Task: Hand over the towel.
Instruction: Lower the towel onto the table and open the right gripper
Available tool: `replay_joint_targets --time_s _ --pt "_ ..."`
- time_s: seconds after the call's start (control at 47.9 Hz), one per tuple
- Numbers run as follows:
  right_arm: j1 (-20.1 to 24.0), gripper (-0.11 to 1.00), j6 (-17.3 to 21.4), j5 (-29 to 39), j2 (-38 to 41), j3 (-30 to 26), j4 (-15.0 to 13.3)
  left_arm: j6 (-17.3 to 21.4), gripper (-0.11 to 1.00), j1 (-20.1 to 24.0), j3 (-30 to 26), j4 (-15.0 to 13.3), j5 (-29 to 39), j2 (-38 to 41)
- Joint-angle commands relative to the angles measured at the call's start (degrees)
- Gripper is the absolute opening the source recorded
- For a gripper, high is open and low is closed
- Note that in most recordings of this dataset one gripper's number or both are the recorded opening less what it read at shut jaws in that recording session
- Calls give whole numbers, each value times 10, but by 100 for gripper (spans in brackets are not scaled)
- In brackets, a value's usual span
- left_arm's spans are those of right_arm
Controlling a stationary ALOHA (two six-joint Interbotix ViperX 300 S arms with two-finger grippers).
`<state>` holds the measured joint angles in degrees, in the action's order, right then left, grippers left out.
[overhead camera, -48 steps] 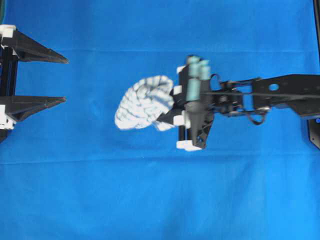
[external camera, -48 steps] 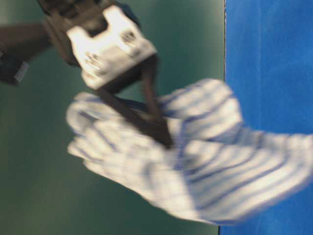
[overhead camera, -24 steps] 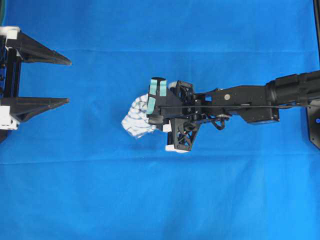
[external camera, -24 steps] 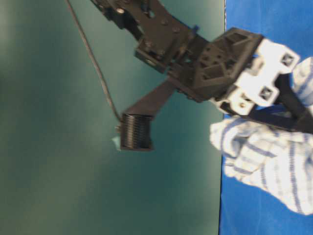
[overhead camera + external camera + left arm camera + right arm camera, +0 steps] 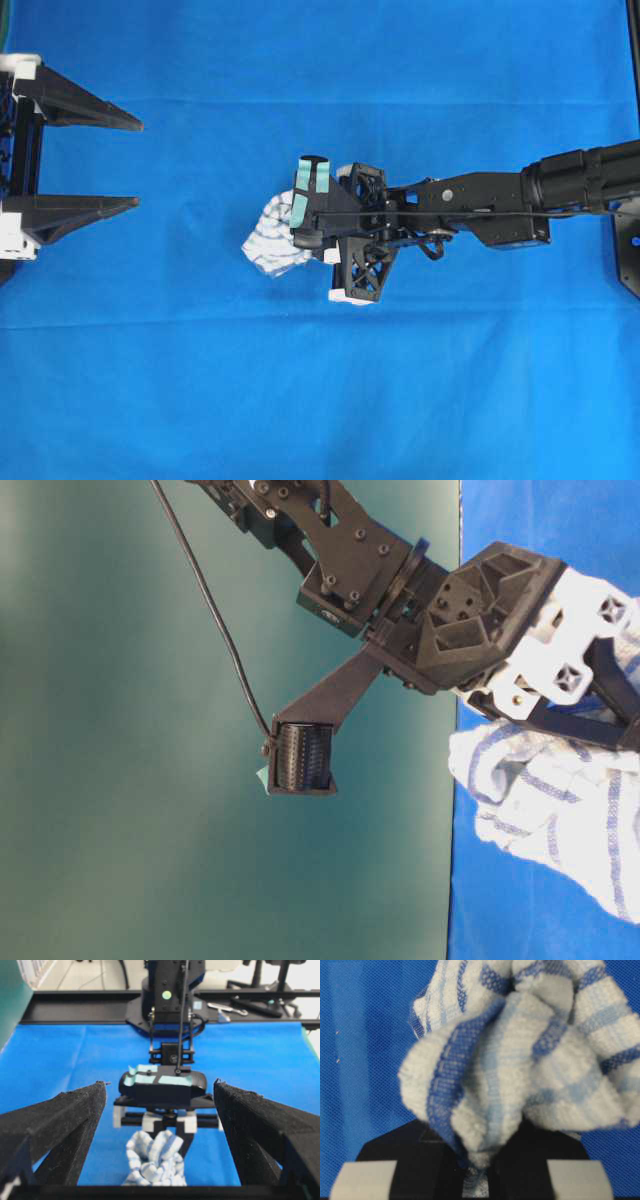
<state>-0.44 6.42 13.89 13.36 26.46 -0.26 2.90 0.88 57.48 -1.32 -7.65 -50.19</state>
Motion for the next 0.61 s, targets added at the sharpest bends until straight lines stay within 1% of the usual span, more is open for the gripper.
replay_joint_targets --time_s 0.0,0.063,0.104,0.146,0.188,0.209,0.271,0.334,0.501,0.585 --pt "-1 26 1 1 -12 -13 2 2 92 1 -6 0 -7 3" --pt "-1 46 2 8 -18 -12 1 2 92 1 -6 0 -7 2" --pt "-2 57 2 15 -25 -12 1 2 92 1 -6 0 -7 3" --pt "-2 66 2 23 -36 -11 -1 2 92 1 -6 0 -7 3" --pt "-1 71 2 32 -54 -9 -1 2 92 2 -6 0 -7 3" --pt "-1 72 2 34 -62 -8 -1 2 92 2 -6 0 -7 2" --pt "-1 68 2 42 -90 -5 -3 2 92 2 -6 0 -7 3" --pt "-1 68 1 47 -120 -3 -6 2 92 1 -5 0 -7 3" --pt "-1 69 1 42 -208 11 -29 2 92 2 -5 0 -7 3" --pt "-1 69 1 25 -247 21 -40 2 92 2 -5 0 -7 3"
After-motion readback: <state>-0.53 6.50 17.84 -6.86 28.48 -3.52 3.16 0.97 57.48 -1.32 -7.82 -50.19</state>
